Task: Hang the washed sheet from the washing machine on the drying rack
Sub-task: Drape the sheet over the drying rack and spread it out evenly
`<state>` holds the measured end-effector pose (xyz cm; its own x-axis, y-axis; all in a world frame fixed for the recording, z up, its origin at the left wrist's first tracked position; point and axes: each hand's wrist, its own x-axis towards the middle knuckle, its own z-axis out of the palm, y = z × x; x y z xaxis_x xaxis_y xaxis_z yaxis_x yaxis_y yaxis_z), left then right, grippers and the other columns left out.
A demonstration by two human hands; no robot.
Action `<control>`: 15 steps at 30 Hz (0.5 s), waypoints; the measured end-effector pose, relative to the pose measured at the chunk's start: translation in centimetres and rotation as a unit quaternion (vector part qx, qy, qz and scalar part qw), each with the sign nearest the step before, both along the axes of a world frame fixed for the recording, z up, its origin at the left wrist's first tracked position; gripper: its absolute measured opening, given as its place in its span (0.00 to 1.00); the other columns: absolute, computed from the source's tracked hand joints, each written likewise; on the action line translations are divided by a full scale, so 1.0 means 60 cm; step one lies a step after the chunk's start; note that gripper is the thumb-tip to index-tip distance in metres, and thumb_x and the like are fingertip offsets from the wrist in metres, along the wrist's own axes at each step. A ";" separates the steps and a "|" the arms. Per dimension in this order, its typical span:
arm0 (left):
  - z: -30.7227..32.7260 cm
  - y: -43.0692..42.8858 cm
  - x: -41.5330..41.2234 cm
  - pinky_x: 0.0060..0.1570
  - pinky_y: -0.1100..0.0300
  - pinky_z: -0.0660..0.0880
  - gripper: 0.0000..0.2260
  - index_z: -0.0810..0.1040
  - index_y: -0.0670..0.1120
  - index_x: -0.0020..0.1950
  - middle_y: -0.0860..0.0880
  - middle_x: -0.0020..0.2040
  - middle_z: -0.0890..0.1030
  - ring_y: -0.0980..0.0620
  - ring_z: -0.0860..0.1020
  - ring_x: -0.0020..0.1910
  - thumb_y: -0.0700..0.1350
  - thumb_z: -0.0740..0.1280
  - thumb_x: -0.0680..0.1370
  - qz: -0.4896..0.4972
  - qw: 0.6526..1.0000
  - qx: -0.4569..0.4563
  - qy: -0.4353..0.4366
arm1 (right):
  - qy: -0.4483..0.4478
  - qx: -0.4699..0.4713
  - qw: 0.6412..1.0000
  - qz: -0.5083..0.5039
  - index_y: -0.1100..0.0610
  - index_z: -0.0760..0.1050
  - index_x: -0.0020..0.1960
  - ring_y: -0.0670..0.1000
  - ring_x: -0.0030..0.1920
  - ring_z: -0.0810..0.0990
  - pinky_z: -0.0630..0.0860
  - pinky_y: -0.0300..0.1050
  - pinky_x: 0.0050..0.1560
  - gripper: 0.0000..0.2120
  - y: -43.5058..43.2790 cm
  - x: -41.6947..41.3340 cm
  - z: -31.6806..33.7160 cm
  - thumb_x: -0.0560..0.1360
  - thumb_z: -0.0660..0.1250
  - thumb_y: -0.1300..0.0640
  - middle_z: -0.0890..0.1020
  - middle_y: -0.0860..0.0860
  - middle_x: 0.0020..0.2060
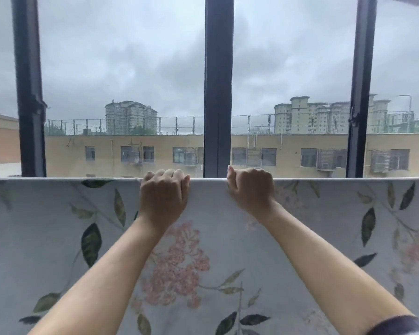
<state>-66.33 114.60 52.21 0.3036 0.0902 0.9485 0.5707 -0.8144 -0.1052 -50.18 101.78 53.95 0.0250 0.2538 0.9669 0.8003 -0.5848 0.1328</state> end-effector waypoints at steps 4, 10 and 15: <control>-0.001 0.089 -0.103 0.40 0.52 0.72 0.23 0.76 0.42 0.36 0.45 0.32 0.79 0.45 0.78 0.31 0.51 0.49 0.80 0.015 1.000 -0.015 0.003 | 0.004 0.006 1.000 -0.007 0.59 0.71 0.22 0.56 0.17 0.72 0.65 0.39 0.25 0.28 -0.007 0.006 0.000 0.76 0.51 0.49 0.72 0.55 0.17; 0.005 0.142 -0.169 0.44 0.50 0.71 0.24 0.77 0.41 0.38 0.44 0.34 0.80 0.43 0.78 0.34 0.52 0.48 0.80 0.028 0.998 -0.050 -0.005 | 0.007 0.015 1.000 -0.018 0.60 0.71 0.21 0.57 0.17 0.72 0.66 0.38 0.25 0.27 0.005 -0.028 0.002 0.75 0.52 0.51 0.73 0.57 0.17; 0.004 0.134 -0.170 0.42 0.52 0.71 0.23 0.77 0.43 0.36 0.45 0.32 0.79 0.44 0.77 0.31 0.51 0.49 0.80 0.021 0.999 -0.038 -0.006 | -0.029 0.006 0.999 0.021 0.57 0.72 0.22 0.54 0.16 0.71 0.62 0.36 0.25 0.27 0.113 -0.139 0.005 0.76 0.53 0.50 0.72 0.52 0.16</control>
